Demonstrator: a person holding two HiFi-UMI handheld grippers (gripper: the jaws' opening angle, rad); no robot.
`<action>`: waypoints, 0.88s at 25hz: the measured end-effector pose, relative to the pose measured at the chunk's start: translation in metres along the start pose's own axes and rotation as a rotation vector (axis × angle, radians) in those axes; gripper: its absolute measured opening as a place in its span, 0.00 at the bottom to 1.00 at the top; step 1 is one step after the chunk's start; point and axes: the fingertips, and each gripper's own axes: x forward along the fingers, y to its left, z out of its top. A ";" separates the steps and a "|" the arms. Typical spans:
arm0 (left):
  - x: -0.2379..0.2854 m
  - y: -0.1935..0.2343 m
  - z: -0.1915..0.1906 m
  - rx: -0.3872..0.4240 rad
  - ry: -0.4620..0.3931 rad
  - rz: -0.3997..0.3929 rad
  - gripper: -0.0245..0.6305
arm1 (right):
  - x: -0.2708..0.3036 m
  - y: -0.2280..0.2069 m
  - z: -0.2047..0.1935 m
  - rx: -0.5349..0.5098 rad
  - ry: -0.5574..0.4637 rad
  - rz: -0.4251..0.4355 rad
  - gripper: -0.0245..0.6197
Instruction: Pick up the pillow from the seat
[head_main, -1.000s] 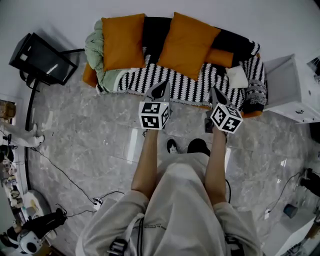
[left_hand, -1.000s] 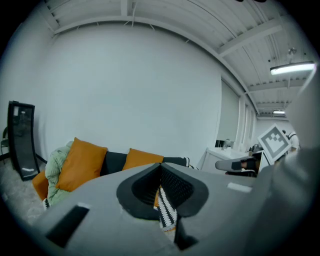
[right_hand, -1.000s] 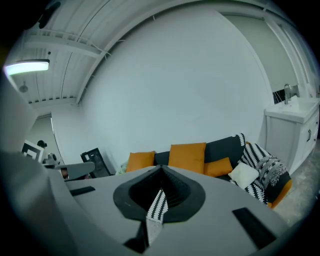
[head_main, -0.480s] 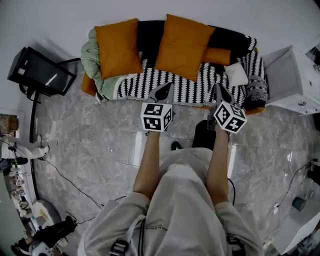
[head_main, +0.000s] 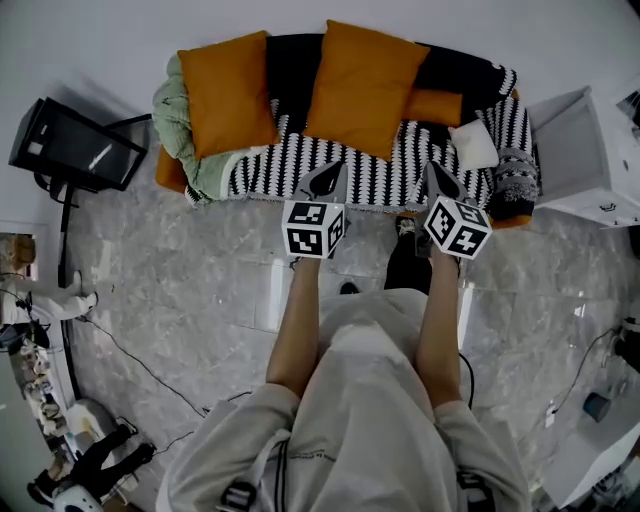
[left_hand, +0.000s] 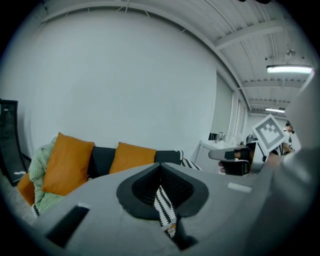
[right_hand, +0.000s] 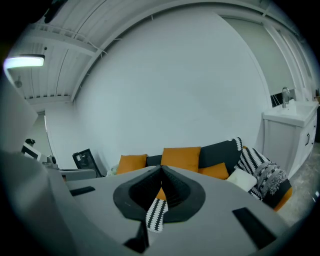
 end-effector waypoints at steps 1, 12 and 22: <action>0.006 0.002 0.005 0.002 -0.003 0.006 0.05 | 0.008 -0.002 0.004 -0.007 0.003 0.008 0.04; 0.114 0.050 0.069 -0.019 0.001 0.096 0.05 | 0.141 -0.031 0.064 -0.057 0.071 0.124 0.05; 0.216 0.056 0.087 -0.053 0.050 0.117 0.05 | 0.219 -0.103 0.095 0.014 0.120 0.125 0.05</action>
